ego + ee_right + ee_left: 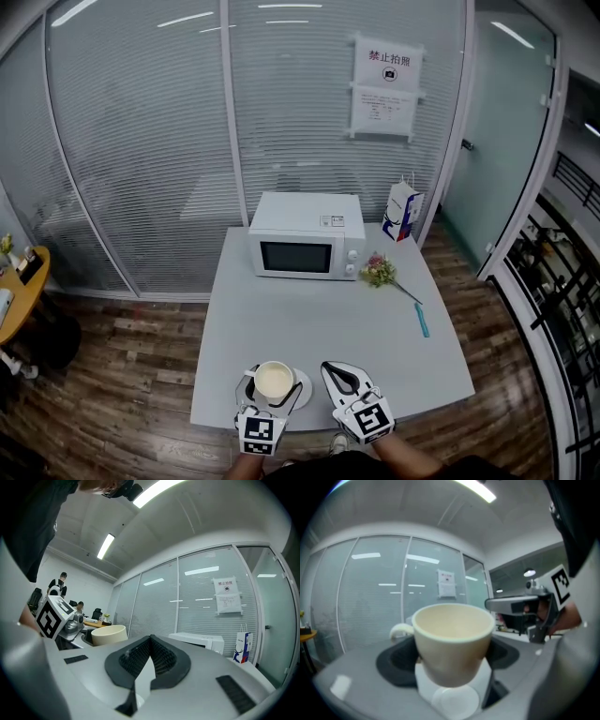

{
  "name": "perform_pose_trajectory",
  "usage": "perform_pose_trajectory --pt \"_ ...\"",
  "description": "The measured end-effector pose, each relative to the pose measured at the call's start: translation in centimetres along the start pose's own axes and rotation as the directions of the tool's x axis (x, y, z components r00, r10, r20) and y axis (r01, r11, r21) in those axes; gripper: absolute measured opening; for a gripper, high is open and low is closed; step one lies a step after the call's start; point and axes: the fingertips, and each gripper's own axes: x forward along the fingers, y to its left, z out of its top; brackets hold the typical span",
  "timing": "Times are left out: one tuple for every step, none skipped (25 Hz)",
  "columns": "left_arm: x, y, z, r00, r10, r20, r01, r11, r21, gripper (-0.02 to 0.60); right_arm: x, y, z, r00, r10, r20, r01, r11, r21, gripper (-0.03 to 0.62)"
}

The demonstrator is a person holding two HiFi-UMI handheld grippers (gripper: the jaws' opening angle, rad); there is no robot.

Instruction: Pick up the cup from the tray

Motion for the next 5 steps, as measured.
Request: perform_pose_trajectory --pt "-0.08 0.29 0.0 1.0 0.007 0.001 -0.007 1.0 -0.003 0.43 0.06 0.04 -0.03 1.0 0.003 0.007 -0.003 1.0 0.002 -0.011" --pt "-0.13 0.58 0.02 1.0 0.014 0.002 -0.014 1.0 -0.005 0.43 0.11 0.03 -0.01 1.0 0.004 0.01 -0.004 1.0 0.003 -0.011" --pt "-0.16 0.82 0.05 1.0 0.02 0.003 -0.02 1.0 -0.006 0.43 0.12 -0.02 0.02 1.0 0.004 0.01 -0.004 1.0 0.004 -0.011" --pt "-0.18 1.02 0.1 1.0 0.024 0.004 -0.024 1.0 -0.005 0.43 0.11 -0.08 0.04 1.0 0.003 0.009 -0.003 1.0 0.005 -0.011" --pt "-0.19 1.21 0.14 1.0 0.028 0.005 -0.028 1.0 -0.004 0.43 0.1 -0.15 0.05 1.0 0.002 0.007 -0.002 1.0 0.005 -0.011"
